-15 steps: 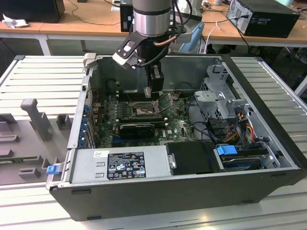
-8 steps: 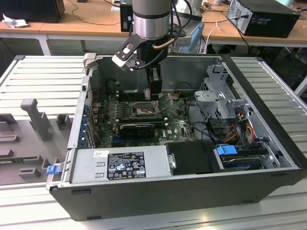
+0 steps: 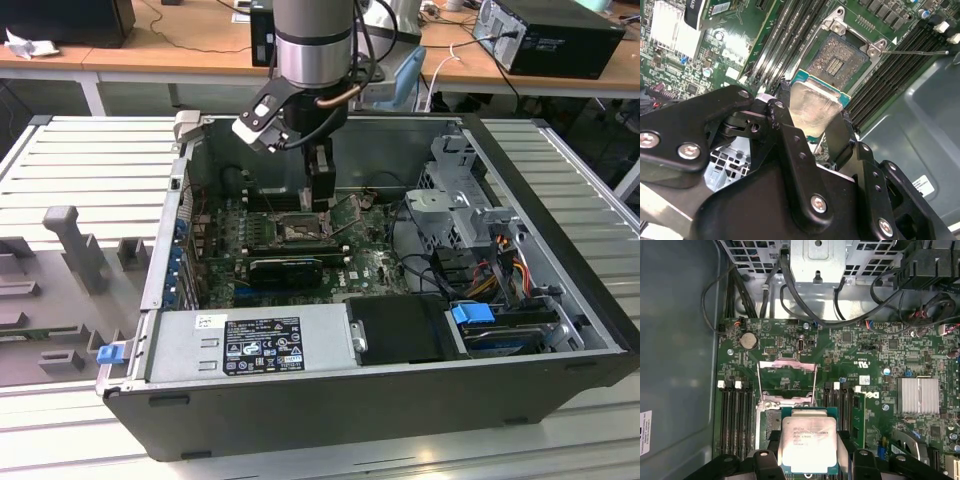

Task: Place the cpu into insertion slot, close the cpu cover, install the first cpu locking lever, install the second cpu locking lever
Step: 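Place the cpu into insertion slot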

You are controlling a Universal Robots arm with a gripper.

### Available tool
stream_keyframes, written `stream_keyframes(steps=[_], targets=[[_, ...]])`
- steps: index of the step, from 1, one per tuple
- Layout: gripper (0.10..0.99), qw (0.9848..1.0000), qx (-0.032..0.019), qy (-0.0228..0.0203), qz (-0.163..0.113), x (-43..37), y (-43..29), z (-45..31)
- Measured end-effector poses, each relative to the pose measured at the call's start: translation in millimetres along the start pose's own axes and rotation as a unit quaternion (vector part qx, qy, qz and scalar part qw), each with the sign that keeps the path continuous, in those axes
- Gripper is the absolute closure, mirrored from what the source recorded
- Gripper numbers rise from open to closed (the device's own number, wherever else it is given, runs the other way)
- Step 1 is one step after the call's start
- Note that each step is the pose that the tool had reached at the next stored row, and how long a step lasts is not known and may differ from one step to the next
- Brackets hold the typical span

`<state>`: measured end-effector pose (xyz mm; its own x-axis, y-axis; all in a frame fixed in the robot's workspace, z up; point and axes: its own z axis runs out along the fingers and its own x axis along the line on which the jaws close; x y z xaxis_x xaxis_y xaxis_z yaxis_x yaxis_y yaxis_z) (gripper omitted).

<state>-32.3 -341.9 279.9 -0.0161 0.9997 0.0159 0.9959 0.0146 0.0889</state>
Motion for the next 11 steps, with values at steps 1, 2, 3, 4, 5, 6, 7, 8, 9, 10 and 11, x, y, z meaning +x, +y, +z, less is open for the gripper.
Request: stream_keyframes(steps=[1,2,3,4,5,6,7,8,9,10,11], targets=[[0.561,1.0,0.0,0.0,0.001,0.0,0.0,0.5],[0.561,1.0,0.0,-0.0001,0.002,0.0,-0.3,1.0],[0.561,1.0,-0.0001,-0.0004,0.006,0.0,-1.5,4.1],[0.561,1.0,-0.0001,-0.0006,0.007,-0.1,-2.8,6.7],[0.561,1.0,-0.0001,-0.0006,0.008,-0.1,-3.6,8.4],[0.561,1.0,-0.0002,-0.0007,0.008,-0.1,-4.4,10.3],[0.561,1.0,-0.0001,-0.0007,0.009,-0.1,-5.7,13.5],[0.561,1.0,-0.0001,-0.0008,0.009,-0.2,-6.8,16.2],[0.561,1.0,-0.0001,-0.0008,0.01,-0.2,-7.1,17.4],[0.561,1.0,-0.0001,-0.0008,0.01,-0.2,-7.3,19.0],[0.561,0.9999,-0.0002,-0.0008,0.01,-0.2,-7.4,19.7]])
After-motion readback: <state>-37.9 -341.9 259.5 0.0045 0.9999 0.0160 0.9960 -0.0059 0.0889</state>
